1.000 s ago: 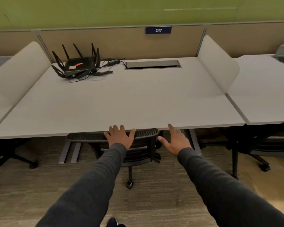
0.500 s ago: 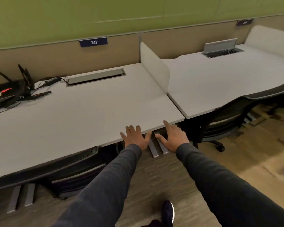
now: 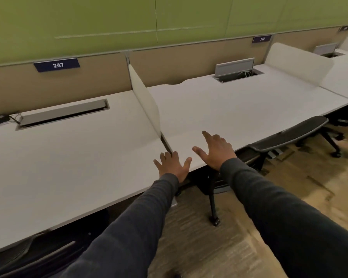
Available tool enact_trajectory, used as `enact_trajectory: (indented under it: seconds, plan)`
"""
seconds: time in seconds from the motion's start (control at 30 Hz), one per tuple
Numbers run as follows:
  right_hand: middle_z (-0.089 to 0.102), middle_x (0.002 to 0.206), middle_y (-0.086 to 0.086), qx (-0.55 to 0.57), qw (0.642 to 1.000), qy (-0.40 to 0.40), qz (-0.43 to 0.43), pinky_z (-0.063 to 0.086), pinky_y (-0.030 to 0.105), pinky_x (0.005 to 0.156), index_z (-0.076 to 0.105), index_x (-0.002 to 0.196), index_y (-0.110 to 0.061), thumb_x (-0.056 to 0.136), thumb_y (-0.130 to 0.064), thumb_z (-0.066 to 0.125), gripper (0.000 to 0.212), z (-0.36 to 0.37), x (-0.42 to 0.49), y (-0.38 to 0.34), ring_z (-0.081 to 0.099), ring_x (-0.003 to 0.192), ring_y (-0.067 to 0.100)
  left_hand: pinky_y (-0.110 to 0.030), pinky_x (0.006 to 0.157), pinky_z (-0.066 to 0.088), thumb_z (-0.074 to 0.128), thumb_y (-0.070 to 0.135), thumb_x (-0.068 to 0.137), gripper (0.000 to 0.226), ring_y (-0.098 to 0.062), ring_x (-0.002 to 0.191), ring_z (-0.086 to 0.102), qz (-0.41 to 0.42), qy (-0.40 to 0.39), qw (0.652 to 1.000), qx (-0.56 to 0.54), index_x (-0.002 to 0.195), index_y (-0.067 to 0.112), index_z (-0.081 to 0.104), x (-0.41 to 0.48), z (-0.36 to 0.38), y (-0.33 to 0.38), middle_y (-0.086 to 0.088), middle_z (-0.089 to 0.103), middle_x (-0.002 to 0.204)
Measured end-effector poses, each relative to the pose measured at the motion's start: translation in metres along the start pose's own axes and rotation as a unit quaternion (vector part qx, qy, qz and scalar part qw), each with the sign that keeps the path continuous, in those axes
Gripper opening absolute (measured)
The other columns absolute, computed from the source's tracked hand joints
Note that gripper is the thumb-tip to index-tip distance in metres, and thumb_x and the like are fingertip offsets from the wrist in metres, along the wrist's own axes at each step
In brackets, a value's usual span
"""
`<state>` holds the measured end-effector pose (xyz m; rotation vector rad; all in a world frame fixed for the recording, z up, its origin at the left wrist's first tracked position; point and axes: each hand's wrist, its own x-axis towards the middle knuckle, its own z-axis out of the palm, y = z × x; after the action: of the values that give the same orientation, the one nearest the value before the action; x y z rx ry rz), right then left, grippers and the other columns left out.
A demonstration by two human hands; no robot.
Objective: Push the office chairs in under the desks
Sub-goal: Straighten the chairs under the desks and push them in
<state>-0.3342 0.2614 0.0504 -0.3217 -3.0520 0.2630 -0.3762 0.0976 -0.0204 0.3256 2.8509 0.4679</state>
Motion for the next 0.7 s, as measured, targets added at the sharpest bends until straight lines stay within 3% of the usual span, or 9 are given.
enact_trajectory:
  seconds: [0.33, 0.53, 0.7]
  plan:
    - [0.048, 0.142, 0.017, -0.007, 0.999, 0.029, 0.026, 0.039, 0.049, 0.102, 0.026, 0.155, -0.021, 0.095, -0.071, 0.036, 0.079, -0.052, 0.025, 0.17, 0.048, 0.127, 0.035, -0.06, 0.114, 0.016, 0.017, 0.073, 0.093, 0.081, -0.033, 0.141, 0.028, -0.022, 0.031, 0.999, -0.026, 0.147, 0.018, 0.04, 0.034, 0.02, 0.146, -0.013, 0.038, 0.151]
    - [0.05, 0.14, 0.016, -0.017, 1.0, 0.01, -0.015, 0.042, 0.05, 0.101, 0.029, 0.154, -0.023, 0.094, -0.073, 0.035, 0.078, -0.072, 0.015, 0.284, 0.049, 0.125, 0.036, -0.054, 0.109, 0.024, 0.016, 0.075, 0.092, 0.084, -0.034, 0.135, 0.035, -0.099, 0.058, 0.993, -0.027, 0.145, 0.015, 0.043, 0.031, 0.024, 0.24, -0.015, 0.041, 0.147]
    - [0.052, 0.136, 0.017, -0.028, 1.0, -0.01, 0.0, 0.045, 0.049, 0.1, 0.044, 0.146, -0.02, 0.093, -0.075, 0.031, 0.077, -0.081, 0.017, 0.368, 0.052, 0.122, 0.037, -0.05, 0.11, 0.033, 0.024, 0.082, 0.087, 0.094, -0.038, 0.135, 0.039, -0.16, 0.01, 0.984, -0.077, 0.149, 0.014, 0.039, 0.032, 0.042, 0.303, -0.018, 0.039, 0.149]
